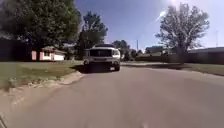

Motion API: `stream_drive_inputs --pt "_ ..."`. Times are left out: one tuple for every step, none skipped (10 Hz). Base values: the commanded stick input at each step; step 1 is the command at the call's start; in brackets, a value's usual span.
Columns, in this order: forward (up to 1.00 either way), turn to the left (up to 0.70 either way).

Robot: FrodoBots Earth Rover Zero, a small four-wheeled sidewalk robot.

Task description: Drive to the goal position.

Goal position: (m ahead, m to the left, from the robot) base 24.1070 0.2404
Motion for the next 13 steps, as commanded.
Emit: stream_drive_inputs --pt "1.0 0.0" --pt "1.0 0.0" --pt "1.0 0.0" --pt "1.0 0.0" --pt "1.0 0.0" --pt "1.0 0.0" --pt "1.0 0.0" --pt "1.0 0.0" --pt "1.0 0.0" --pt "1.0 0.0" --pt "1.0 0.0" --pt "1.0 0.0" --pt "1.0 0.0"
